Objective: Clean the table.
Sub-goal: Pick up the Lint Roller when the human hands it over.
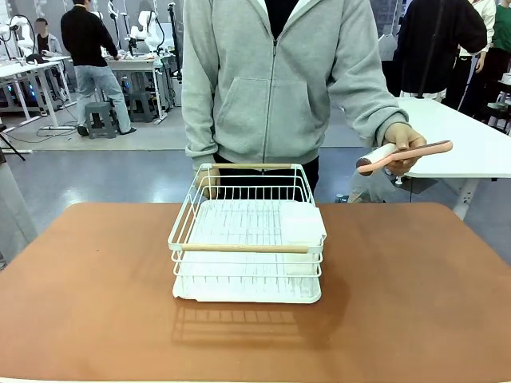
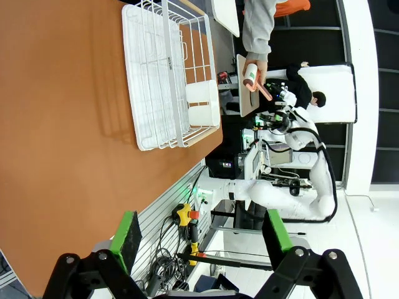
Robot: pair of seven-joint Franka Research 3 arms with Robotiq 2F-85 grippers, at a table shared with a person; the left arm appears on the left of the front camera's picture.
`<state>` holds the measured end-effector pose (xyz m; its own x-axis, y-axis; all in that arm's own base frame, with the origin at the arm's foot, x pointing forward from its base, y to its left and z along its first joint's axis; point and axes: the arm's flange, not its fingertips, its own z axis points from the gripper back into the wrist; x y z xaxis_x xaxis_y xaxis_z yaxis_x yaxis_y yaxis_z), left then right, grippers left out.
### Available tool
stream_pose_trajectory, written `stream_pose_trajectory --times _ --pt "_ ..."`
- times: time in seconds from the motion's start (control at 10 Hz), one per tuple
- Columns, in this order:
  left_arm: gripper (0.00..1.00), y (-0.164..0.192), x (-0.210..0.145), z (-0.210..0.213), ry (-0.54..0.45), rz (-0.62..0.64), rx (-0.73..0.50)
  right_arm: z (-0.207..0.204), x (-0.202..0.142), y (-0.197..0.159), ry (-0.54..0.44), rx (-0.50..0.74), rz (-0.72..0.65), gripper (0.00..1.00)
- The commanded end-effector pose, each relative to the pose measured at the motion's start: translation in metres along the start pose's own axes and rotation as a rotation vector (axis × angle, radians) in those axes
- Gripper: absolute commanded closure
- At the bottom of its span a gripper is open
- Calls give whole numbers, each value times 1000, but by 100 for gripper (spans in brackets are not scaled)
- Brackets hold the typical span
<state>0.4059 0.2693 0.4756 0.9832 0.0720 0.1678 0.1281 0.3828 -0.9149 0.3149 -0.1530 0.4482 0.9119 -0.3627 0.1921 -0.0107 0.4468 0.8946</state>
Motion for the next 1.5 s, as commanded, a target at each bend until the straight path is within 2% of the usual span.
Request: stream_pose_trajectory --times 0.0,0.1,0.4,0.5,0.7,1.3,1.4 --pt "0 0 -3 1 -2 -2 -2 -37 -26 73 -28 -72 -142 0" --pt "0 0 -3 1 -2 -2 -2 -55 -24 87 -22 -106 -215 0" --pt "0 0 -3 1 -2 -2 -2 -100 -18 105 -117 -237 -340 0" --pt "0 0 -3 1 -2 -2 -2 -112 -16 105 -135 -253 -343 0" --pt "0 0 -3 1 -2 -2 -2 -131 -8 98 -205 -196 -320 0" --pt "0 0 -3 1 -2 -2 -2 -157 7 93 -264 -206 -308 0" --pt "0 0 -3 1 -2 -2 -2 -157 10 92 -267 -203 -304 3"
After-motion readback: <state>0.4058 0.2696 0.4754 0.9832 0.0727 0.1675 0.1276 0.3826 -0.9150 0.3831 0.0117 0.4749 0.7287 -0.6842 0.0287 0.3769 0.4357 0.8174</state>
